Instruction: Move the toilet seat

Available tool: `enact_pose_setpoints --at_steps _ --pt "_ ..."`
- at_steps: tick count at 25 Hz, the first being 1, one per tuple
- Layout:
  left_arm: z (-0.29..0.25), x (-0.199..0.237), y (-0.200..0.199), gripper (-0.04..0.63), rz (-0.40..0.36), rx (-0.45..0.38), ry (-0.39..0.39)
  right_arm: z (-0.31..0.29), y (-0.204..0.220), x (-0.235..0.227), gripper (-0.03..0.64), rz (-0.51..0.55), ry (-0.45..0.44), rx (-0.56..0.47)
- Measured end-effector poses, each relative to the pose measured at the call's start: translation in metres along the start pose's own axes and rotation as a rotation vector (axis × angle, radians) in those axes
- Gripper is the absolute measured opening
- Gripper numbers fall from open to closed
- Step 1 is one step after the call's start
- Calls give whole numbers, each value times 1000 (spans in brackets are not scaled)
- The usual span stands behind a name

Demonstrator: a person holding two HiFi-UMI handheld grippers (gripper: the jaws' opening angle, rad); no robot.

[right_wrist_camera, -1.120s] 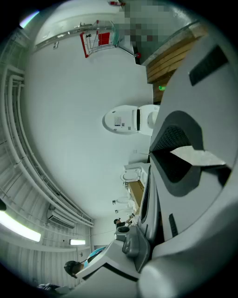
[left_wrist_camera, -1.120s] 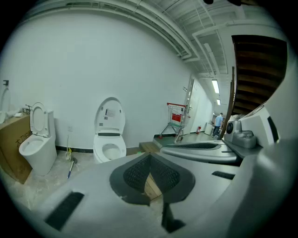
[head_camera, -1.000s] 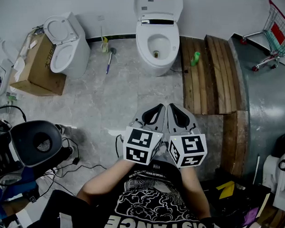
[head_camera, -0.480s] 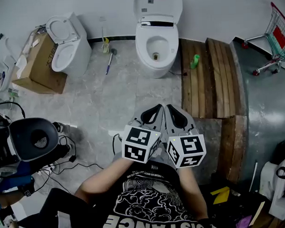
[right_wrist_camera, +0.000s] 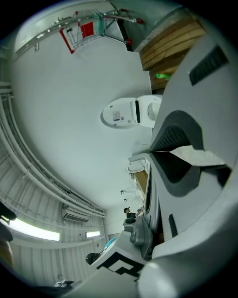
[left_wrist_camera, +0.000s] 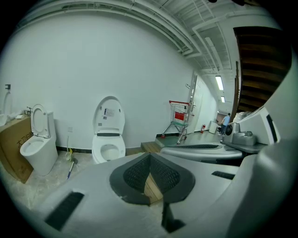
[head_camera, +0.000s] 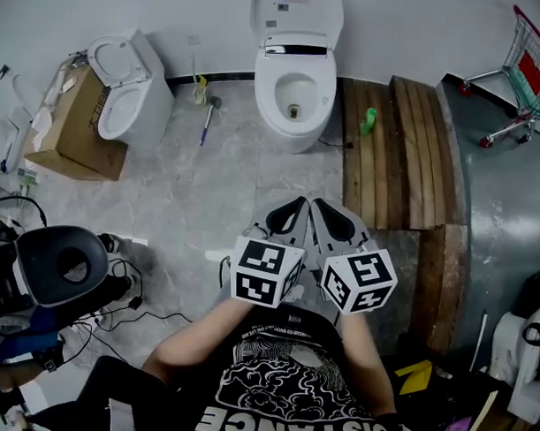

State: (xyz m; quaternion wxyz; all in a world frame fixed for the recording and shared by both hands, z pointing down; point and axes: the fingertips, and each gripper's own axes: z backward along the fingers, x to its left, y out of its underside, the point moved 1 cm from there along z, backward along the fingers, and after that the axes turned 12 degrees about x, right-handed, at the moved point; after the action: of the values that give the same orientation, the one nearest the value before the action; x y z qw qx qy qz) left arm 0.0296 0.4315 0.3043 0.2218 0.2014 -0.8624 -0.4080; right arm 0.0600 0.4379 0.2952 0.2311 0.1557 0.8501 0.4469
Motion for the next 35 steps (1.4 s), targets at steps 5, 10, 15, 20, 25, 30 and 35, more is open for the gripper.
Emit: enact_pose_setpoints --at_steps 5,10,15,20,25,30,35 --pt "-23 18 -8 12 7 15 11 -23 -9 -16 20 9 -9 -1" --pt "-55 48 -23 12 26 33 30 -61 -22 -39 20 -40 -17 23" --pt "-90 87 -44 12 43 54 49 -109 -42 -61 21 -65 -11 48" --pt "-124 127 -68 12 54 77 80 -156 -66 -81 21 -102 12 69" --pt "-157 165 -85 12 105 90 143 -204 -79 -101 21 -194 11 81" --pt "-197 208 -87 12 200 97 222 -251 -77 -127 21 -316 20 99" --pt "-244 248 -66 12 280 122 260 -296 -57 -158 21 -438 3 89"
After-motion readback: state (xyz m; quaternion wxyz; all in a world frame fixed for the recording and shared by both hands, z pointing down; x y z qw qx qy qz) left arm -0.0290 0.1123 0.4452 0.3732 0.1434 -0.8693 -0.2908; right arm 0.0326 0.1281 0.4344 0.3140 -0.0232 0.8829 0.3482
